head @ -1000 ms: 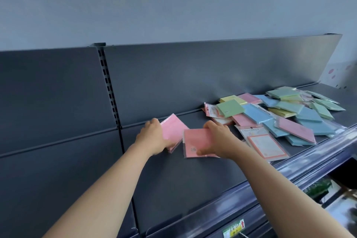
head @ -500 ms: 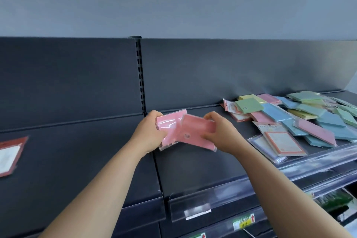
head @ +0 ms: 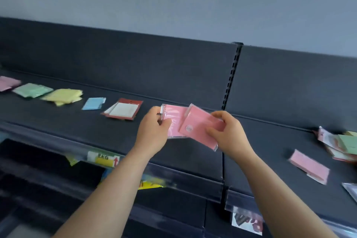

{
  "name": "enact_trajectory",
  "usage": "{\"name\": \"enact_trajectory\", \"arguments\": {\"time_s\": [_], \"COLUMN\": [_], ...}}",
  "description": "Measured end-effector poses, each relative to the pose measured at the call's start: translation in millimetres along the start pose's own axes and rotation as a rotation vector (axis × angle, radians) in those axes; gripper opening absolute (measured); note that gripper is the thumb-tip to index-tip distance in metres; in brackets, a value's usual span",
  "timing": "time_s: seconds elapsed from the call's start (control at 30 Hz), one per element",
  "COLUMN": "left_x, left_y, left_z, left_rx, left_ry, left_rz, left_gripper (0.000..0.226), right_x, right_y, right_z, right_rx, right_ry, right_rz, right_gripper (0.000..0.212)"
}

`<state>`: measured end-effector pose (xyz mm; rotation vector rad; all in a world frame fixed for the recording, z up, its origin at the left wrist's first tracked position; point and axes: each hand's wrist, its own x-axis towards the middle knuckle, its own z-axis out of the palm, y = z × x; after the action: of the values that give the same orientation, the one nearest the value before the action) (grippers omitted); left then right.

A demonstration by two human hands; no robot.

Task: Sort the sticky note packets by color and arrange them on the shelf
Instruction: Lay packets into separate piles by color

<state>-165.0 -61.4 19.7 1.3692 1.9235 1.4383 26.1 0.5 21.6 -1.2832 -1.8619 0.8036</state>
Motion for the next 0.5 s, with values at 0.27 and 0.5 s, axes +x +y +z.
{"name": "enact_trajectory", "arguments": {"time_s": [0.27, 0.5], "left_x": [-11, 6], "left_y": [-41, -93], "left_z": [-113, -222], "left_rx": [0.077, 0.095], "left_ry": [0.223, 0.327], "left_rz": [-0.086, -0.096], "left_gripper": [0.01, 0.005], "right_x": [3, 14], "right_y": [-79, -153], "right_z": [92, 196], "right_rx": [0.051, 0.053], "right_ry": [-0.134, -0.2], "right_rz": [-0.13, -0.194], "right_gripper": [0.027, 0.028]}}
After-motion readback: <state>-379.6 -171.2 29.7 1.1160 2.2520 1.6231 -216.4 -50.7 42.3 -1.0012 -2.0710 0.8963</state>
